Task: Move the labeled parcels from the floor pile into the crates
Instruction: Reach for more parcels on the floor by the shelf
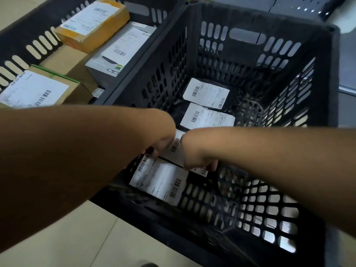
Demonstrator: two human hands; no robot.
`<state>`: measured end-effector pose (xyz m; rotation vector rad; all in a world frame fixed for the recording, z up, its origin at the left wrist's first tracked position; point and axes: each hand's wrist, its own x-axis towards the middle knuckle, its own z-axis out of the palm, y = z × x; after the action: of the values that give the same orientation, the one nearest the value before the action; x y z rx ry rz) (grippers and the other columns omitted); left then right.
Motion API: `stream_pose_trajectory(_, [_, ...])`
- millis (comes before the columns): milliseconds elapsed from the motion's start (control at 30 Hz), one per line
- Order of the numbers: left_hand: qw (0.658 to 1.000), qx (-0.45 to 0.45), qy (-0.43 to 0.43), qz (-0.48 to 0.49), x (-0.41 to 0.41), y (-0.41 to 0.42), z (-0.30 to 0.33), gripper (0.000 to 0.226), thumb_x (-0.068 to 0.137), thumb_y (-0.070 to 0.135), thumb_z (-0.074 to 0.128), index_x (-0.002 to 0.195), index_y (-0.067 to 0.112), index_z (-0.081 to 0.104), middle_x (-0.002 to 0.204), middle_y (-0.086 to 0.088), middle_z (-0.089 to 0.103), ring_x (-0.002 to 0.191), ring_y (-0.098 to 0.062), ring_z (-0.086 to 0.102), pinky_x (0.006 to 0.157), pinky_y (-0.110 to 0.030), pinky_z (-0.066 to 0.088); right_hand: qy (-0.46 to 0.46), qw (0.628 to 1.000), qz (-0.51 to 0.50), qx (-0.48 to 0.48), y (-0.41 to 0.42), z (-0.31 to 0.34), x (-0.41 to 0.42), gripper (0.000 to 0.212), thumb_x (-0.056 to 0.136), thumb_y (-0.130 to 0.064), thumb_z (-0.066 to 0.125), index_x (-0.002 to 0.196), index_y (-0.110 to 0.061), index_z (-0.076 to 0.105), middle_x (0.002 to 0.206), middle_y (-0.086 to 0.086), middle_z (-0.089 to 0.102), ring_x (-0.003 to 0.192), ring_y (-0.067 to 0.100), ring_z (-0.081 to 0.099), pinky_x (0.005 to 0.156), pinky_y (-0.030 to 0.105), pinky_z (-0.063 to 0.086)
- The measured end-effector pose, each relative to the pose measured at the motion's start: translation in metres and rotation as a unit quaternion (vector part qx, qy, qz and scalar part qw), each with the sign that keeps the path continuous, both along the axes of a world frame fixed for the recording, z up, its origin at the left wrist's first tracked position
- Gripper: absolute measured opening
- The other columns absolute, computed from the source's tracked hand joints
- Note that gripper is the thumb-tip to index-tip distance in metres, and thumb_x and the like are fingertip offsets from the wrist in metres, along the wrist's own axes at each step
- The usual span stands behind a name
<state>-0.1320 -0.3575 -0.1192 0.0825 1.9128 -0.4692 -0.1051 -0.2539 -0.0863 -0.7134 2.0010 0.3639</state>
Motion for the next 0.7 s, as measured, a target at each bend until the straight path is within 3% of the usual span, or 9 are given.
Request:
stream_pose_trajectory(33, [0.998,0.031,0.013,0.051,-0.007,0.001,0.002,0.032,0.098,0.027,0.067,0.113,-0.001,0.065,0.055,-0.010,0.067,0.043,-0.016,0.063,0.049,-0.021,0.056,0.024,1.000,0.003,-0.001,0.007,0.008,-0.006,0.029,0.103,-0.026,0.049,0.100,-0.004,0.068,0.067,0.007,0.073,0.055,0.021,0.065,0.073,0.031,0.061])
stream_pose_trajectory(100, [0.983,0.116,0.040,0.139,-0.018,0.007,0.005,0.033,0.098,0.031,0.066,0.108,-0.001,0.065,0.080,-0.015,0.069,0.058,-0.023,0.064,0.073,-0.034,0.062,0.112,0.991,0.075,0.004,0.025,0.026,-0.022,0.027,0.101,-0.028,0.049,0.087,-0.013,0.065,0.073,0.003,0.070,0.059,0.019,0.062,0.059,0.029,0.051])
stream_pose_trajectory(167, [0.957,0.192,0.095,0.197,-0.032,0.019,0.012,0.029,0.097,0.035,0.067,0.099,0.006,0.064,0.086,-0.010,0.070,0.060,-0.022,0.064,0.067,-0.032,0.062,0.185,0.977,0.105,-0.014,0.048,0.047,-0.037,0.024,0.099,-0.034,0.052,0.083,-0.017,0.061,0.081,0.001,0.065,0.065,0.019,0.055,0.052,0.028,0.037])
stream_pose_trajectory(233, [0.921,0.261,0.126,0.258,-0.043,0.035,0.024,0.027,0.096,0.035,0.068,0.106,0.010,0.065,0.090,-0.006,0.070,0.065,-0.019,0.065,0.058,-0.026,0.056,0.218,0.972,0.072,-0.043,0.073,0.069,-0.050,0.025,0.097,-0.039,0.054,0.096,-0.018,0.066,0.094,0.002,0.068,0.079,0.022,0.060,0.061,0.030,0.043])
stream_pose_trajectory(333, [0.854,0.359,0.152,0.345,-0.058,0.059,0.044,0.027,0.095,0.039,0.069,0.109,0.016,0.067,0.108,-0.005,0.072,0.080,-0.019,0.069,0.069,-0.028,0.057,0.254,0.960,-0.002,-0.114,0.115,0.098,-0.063,0.028,0.096,-0.043,0.056,0.105,-0.019,0.069,0.095,0.001,0.069,0.086,0.022,0.064,0.064,0.030,0.048])
stream_pose_trajectory(400, [0.812,0.411,0.163,0.381,-0.066,0.076,0.058,0.028,0.094,0.040,0.069,0.109,0.018,0.071,0.103,-0.002,0.076,0.081,-0.018,0.073,0.071,-0.029,0.059,0.287,0.943,-0.037,-0.167,0.143,0.116,-0.066,0.024,0.094,-0.042,0.058,0.102,-0.022,0.070,0.091,0.000,0.069,0.084,0.022,0.063,0.064,0.031,0.048])
stream_pose_trajectory(467, [0.772,0.454,0.193,0.401,-0.072,0.094,0.070,0.025,0.092,0.039,0.071,0.106,0.018,0.074,0.095,0.001,0.078,0.081,-0.016,0.075,0.068,-0.028,0.061,0.329,0.918,-0.067,-0.212,0.169,0.132,-0.066,0.021,0.092,-0.042,0.060,0.101,-0.026,0.070,0.094,0.000,0.069,0.087,0.025,0.063,0.074,0.037,0.053])
stream_pose_trajectory(600, [0.684,0.519,0.328,0.395,-0.080,0.138,0.090,0.022,0.087,0.039,0.071,0.102,0.023,0.073,0.094,0.003,0.077,0.088,-0.015,0.075,0.066,-0.030,0.058,0.415,0.858,-0.136,-0.272,0.227,0.147,-0.060,0.032,0.093,-0.042,0.057,0.118,-0.022,0.063,0.113,0.007,0.069,0.102,0.031,0.061,0.088,0.038,0.051])
stream_pose_trajectory(700, [0.640,0.543,0.427,0.336,-0.080,0.178,0.107,0.026,0.088,0.040,0.061,0.093,0.017,0.070,0.085,-0.002,0.068,0.081,-0.020,0.067,0.071,-0.038,0.055,0.442,0.818,-0.207,-0.304,0.277,0.146,-0.051,0.040,0.101,-0.048,0.046,0.125,-0.018,0.057,0.111,0.001,0.061,0.100,0.025,0.053,0.084,0.033,0.041])
